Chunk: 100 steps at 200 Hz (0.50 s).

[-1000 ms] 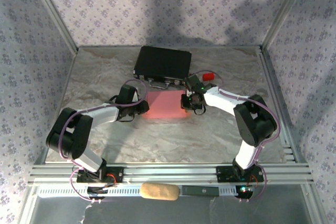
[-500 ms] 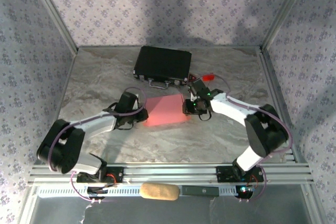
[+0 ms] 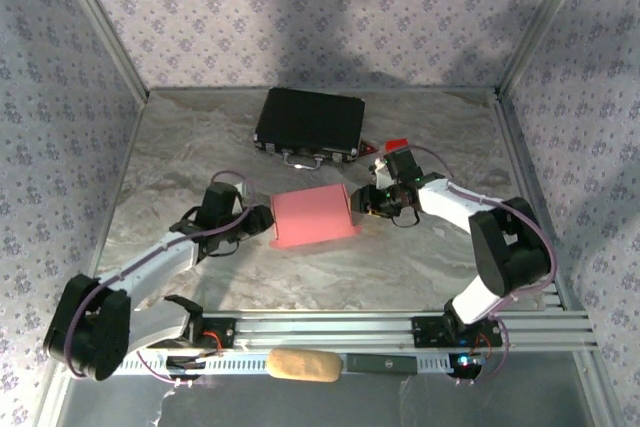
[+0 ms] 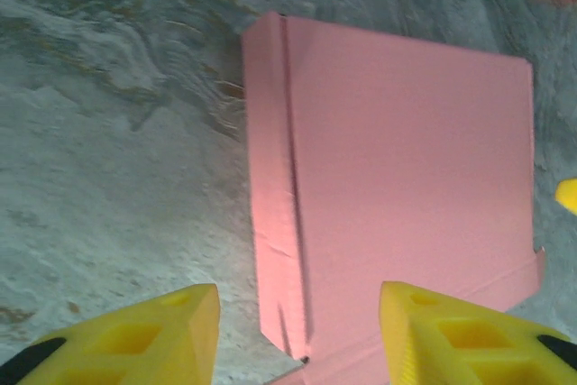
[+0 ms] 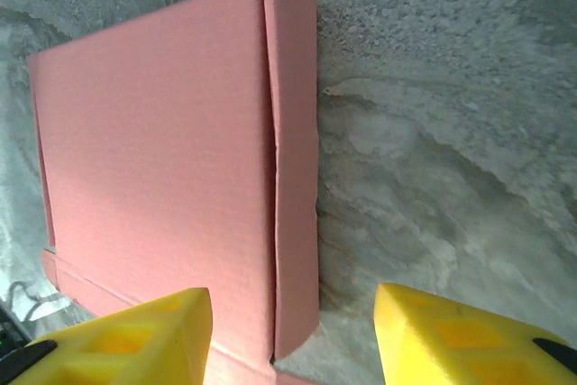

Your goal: Fold the paper box

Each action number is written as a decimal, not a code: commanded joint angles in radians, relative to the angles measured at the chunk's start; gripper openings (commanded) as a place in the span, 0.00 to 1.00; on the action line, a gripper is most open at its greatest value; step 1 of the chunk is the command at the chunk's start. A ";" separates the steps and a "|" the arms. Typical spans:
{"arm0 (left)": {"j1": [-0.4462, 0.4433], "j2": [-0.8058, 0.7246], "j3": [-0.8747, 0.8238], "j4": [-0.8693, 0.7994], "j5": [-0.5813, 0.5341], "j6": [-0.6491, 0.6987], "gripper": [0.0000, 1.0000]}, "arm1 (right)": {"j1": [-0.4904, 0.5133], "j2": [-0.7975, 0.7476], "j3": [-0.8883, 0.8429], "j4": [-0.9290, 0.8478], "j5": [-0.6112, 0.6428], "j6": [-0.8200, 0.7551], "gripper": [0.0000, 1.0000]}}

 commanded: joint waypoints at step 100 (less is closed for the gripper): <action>0.038 0.260 -0.050 0.318 0.145 -0.035 0.28 | -0.031 0.197 -0.033 0.201 -0.193 0.062 0.54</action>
